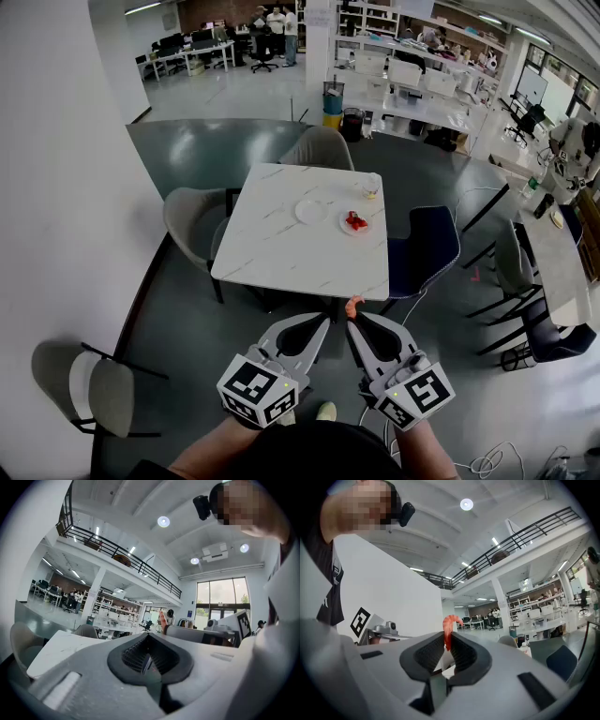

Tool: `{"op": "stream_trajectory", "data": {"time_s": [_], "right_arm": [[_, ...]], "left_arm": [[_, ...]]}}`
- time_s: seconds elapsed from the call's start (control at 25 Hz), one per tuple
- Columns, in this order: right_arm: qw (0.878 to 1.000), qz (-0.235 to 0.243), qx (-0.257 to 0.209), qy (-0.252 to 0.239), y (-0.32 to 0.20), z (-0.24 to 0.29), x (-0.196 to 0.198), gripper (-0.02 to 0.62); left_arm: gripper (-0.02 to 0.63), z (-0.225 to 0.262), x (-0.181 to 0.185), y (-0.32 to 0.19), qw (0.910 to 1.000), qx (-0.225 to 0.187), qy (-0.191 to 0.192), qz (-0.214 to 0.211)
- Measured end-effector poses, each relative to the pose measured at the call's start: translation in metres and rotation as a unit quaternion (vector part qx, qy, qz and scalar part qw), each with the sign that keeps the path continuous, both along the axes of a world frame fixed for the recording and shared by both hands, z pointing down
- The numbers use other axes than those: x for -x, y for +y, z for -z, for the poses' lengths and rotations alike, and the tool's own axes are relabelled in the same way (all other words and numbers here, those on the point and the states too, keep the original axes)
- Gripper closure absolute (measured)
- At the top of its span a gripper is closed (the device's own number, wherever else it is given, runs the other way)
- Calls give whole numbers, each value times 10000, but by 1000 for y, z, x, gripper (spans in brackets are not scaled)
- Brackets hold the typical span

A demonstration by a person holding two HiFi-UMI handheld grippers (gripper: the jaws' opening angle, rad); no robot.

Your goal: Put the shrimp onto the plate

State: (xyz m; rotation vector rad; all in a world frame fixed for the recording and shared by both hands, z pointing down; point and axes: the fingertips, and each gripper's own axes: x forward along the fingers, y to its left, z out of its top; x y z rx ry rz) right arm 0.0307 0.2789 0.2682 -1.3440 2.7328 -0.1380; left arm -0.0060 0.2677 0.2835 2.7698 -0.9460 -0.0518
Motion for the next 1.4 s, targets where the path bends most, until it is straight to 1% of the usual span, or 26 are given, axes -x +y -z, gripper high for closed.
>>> {"op": "stream_trajectory", "data": {"time_s": [0.44, 0.8, 1.08, 1.4], "right_arm": [[10000, 42, 57, 33, 5, 1, -3, 548], [9999, -36, 85, -107, 4, -3, -12, 548], [9999, 21, 97, -128, 5, -4, -20, 548], [9997, 140, 112, -161, 2, -13, -40, 548]], "left_arm": [[597, 3, -5, 3, 10000, -16, -8, 22], [597, -1, -6, 2, 9999, -22, -8, 118], [597, -1, -14, 4, 9998, -36, -33, 209], [597, -7, -34, 3, 9995, -40, -70, 290]]}}
